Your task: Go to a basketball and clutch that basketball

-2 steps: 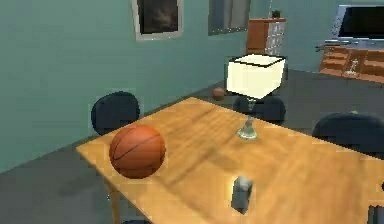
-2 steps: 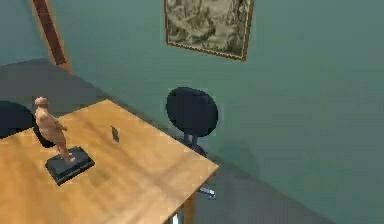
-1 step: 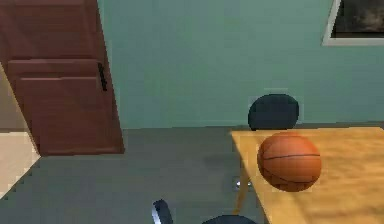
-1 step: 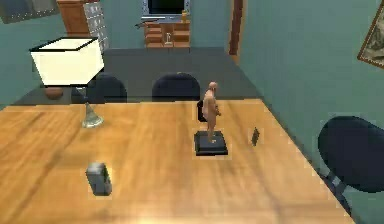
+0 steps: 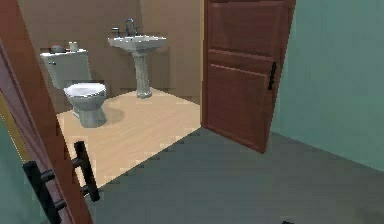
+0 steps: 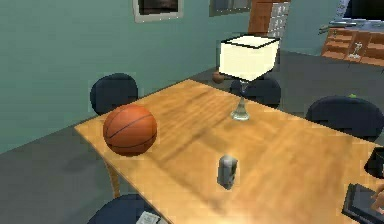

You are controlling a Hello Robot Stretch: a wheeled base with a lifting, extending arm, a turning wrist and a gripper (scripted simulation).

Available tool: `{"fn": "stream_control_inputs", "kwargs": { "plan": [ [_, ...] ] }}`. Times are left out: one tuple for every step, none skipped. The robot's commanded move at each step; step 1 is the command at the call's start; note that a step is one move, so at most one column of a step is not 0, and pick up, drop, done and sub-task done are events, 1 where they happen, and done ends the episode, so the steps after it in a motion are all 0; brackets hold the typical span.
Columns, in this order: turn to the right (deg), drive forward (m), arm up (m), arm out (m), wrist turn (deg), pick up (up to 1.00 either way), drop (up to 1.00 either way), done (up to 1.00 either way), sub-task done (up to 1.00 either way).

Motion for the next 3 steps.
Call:
{"fn": "stream_control_inputs", "kwargs": {
  "plan": [
    [-15.0,0.00,0.00,0.00,0.0,0.00,0.00,0.00,0.00],
    [0.0,0.00,0.50,0.00,0.0,0.00,0.00,0.00,0.00],
    [0.0,0.00,0.38,0.00,0.0,0.00,0.00,0.00,0.00]
  ]
}}
